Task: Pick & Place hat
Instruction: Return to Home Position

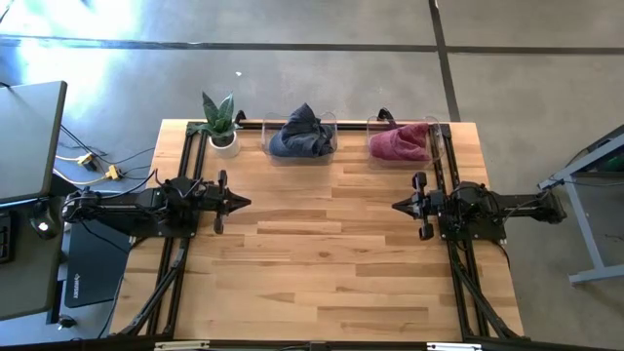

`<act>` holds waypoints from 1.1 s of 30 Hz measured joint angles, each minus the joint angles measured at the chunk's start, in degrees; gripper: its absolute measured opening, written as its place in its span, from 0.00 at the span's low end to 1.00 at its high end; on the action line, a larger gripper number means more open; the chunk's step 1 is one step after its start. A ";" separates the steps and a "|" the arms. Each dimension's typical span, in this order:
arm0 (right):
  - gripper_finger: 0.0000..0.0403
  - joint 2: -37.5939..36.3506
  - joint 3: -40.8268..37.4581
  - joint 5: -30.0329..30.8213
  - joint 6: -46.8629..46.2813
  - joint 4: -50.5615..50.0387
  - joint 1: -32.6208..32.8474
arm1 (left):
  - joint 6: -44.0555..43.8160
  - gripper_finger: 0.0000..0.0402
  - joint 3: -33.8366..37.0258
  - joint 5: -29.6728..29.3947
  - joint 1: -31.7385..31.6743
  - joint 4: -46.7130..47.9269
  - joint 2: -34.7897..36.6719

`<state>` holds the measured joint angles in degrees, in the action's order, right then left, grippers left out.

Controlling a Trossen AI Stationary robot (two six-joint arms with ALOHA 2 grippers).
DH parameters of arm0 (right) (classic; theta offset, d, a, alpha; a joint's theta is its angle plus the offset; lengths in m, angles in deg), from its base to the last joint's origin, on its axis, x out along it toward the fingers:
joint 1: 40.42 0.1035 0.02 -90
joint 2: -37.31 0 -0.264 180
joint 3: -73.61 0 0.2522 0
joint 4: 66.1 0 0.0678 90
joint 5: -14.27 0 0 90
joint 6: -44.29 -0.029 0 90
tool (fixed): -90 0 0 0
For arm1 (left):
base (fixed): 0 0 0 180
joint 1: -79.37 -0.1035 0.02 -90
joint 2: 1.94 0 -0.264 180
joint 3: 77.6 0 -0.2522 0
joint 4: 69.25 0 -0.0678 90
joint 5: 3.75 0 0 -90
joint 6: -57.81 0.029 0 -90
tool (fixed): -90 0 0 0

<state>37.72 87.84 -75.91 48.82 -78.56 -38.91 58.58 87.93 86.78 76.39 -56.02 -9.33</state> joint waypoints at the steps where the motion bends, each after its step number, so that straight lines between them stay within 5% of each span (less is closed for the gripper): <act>1: 0.01 0.00 0.00 0.00 0.00 0.00 0.02 | 0.02 0.04 0.00 0.00 0.00 0.01 0.02; 33: 0.02 0.00 0.00 0.00 0.00 0.02 0.00 | 0.02 0.04 0.00 -0.02 0.00 0.02 0.00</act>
<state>37.72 87.84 -75.92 48.82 -78.54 -38.90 58.60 87.93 86.76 76.39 -56.00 -9.34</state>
